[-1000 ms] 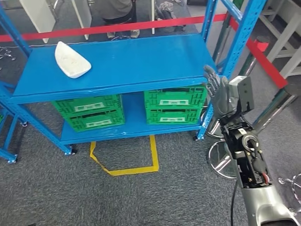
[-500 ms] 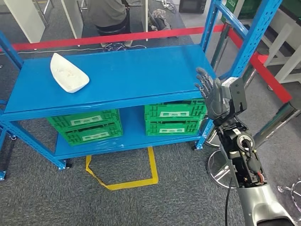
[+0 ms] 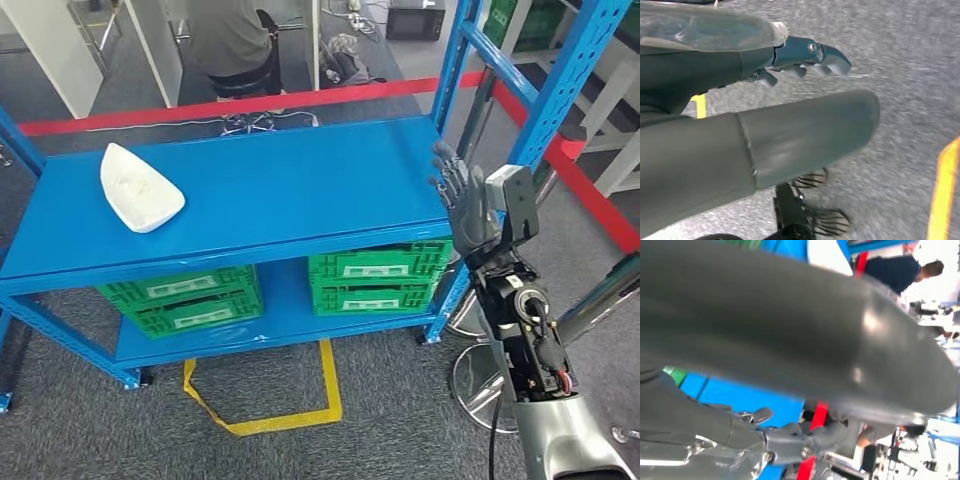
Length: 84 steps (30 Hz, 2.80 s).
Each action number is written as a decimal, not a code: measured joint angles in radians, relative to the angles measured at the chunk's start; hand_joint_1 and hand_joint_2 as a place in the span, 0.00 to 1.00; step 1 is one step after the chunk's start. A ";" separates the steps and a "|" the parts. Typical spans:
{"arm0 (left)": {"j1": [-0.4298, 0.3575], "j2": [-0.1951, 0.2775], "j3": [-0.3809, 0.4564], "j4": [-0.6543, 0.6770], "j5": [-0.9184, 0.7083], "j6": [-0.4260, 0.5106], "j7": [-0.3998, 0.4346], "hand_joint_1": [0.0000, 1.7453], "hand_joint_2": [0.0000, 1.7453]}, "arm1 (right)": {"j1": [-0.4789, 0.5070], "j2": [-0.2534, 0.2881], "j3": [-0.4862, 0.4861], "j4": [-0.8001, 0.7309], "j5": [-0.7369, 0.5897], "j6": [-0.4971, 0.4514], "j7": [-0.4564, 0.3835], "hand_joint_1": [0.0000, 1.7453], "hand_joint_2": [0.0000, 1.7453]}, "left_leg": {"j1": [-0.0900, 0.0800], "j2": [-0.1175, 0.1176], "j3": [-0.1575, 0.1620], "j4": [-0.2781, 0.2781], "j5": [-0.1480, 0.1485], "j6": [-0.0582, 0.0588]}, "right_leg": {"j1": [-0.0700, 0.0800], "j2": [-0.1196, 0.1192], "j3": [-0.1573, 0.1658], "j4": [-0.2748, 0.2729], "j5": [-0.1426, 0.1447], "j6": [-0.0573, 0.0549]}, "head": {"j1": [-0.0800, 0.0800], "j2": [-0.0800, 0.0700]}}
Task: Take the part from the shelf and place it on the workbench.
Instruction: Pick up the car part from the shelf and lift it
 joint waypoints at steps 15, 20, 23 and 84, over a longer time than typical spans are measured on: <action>0.007 0.000 0.000 0.000 -0.004 0.000 -0.005 0.00 0.00 | 0.006 0.001 0.002 0.000 0.002 0.006 0.001 0.00 0.00 | 0.001 0.000 -0.123 -0.087 0.133 0.041 | 0.000 0.009 0.033 0.066 -0.114 0.053 | -0.021 0.000; 0.007 -0.001 0.000 0.000 -0.005 0.000 -0.005 0.00 0.00 | 0.020 0.001 0.002 0.000 0.002 0.005 0.001 0.00 0.00 | -0.005 -0.003 -0.090 -0.088 0.104 0.052 | 0.001 0.005 -0.119 0.287 -0.144 0.054 | 0.006 0.000; 0.007 -0.002 0.000 0.000 -0.005 0.000 -0.005 0.00 0.00 | 0.021 0.001 0.001 0.000 0.002 0.005 0.001 0.00 0.00 | -0.010 -0.006 -0.060 -0.090 0.083 0.048 | 0.009 0.004 -0.062 0.102 -0.016 0.033 | 0.017 0.000; 0.005 0.000 0.000 0.004 -0.011 0.016 -0.009 0.00 0.00 | 0.010 0.004 0.008 0.010 0.003 0.017 -0.013 0.00 0.00 | 0.006 -0.064 -0.091 -0.119 0.134 0.032 | -0.007 0.021 -0.031 0.090 -0.040 0.055 | 0.026 0.000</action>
